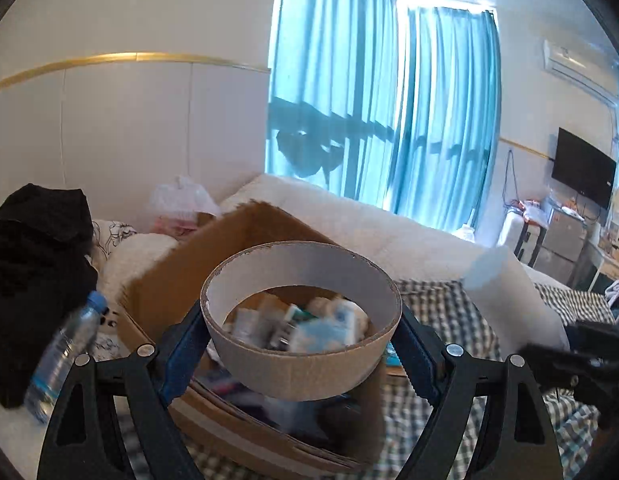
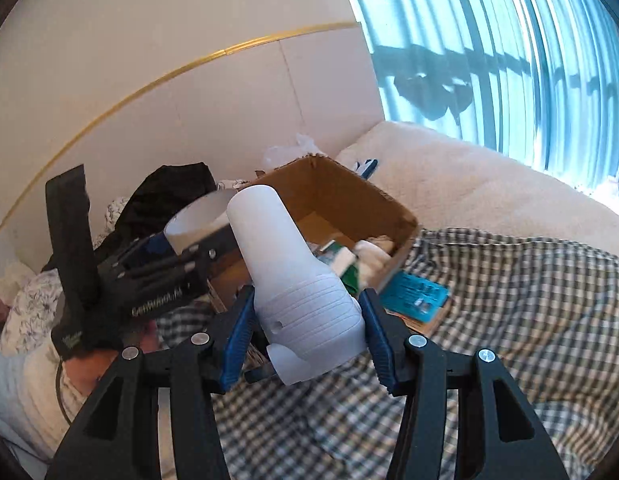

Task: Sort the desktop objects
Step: 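Carry the tape roll and nozzle over the box and open both grippers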

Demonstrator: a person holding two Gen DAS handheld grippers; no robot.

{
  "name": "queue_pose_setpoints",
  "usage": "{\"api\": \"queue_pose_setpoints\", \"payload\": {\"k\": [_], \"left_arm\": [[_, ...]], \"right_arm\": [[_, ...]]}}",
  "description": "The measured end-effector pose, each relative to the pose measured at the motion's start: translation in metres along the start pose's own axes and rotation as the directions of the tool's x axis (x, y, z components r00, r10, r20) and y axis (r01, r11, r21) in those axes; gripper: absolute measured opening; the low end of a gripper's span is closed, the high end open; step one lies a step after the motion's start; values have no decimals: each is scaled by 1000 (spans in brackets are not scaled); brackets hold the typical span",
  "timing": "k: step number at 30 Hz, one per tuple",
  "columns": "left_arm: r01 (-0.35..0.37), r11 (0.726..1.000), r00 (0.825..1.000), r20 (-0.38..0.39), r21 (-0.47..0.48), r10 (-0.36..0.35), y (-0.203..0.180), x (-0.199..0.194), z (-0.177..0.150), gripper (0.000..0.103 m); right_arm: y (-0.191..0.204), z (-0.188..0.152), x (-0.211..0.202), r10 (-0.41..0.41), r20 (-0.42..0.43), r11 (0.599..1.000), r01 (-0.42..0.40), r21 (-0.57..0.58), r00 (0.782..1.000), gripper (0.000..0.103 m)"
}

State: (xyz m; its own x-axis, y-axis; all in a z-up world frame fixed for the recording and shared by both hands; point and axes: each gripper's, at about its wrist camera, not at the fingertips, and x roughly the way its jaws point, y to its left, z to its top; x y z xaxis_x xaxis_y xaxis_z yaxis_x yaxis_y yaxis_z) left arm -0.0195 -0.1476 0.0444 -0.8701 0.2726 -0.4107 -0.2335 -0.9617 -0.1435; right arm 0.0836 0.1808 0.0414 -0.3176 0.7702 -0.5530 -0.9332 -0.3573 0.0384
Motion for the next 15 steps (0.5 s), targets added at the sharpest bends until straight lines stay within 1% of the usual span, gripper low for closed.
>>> {"api": "queue_pose_setpoints", "payload": {"k": [1, 2, 4, 5, 8, 9, 10, 11, 13, 14, 15], "left_arm": [[-11, 1000, 1000, -1, 3, 11, 8, 6, 6, 87], [-21, 1000, 1000, 7, 1, 21, 14, 7, 6, 87], [-27, 1000, 999, 27, -10, 27, 23, 10, 9, 87], [-28, 999, 999, 33, -22, 29, 28, 17, 13, 87], [-11, 999, 1000, -10, -30, 11, 38, 38, 12, 87], [-18, 999, 1000, -21, -33, 18, 40, 45, 11, 87], [-31, 999, 999, -22, -44, 30, 42, 51, 7, 87], [-29, 998, 999, -22, -54, 28, 46, 58, 1, 87], [-30, 999, 999, -23, -38, 29, 47, 63, -6, 87], [-46, 999, 999, -7, -1, 46, 46, 65, -9, 87], [-44, 999, 999, 0, 13, 44, 45, 65, -10, 88]], "right_arm": [[2, 4, 7, -3, 1, 1000, 3, 7, 1000, 52], [3, 6, 15, 0, -3, 1000, 0, 14, 1000, 52], [3, 14, 33, -8, 5, 999, 8, 33, 1000, 52], [0, 15, 42, -14, 3, 999, 14, 43, 1000, 52], [-12, 18, 76, -23, -31, 994, 26, 105, 999, 52], [-18, 18, 90, -26, -48, 992, 32, 126, 998, 52], [-22, 18, 99, 14, -66, 995, -7, 100, 998, 52], [-26, 21, 110, 7, -56, 993, 0, 114, 998, 52], [-33, 24, 125, 34, -54, 991, -26, 129, 998, 52], [-37, 27, 133, 46, -52, 991, -39, 132, 998, 53], [-39, 29, 137, 40, -49, 990, -33, 134, 998, 54]]}}
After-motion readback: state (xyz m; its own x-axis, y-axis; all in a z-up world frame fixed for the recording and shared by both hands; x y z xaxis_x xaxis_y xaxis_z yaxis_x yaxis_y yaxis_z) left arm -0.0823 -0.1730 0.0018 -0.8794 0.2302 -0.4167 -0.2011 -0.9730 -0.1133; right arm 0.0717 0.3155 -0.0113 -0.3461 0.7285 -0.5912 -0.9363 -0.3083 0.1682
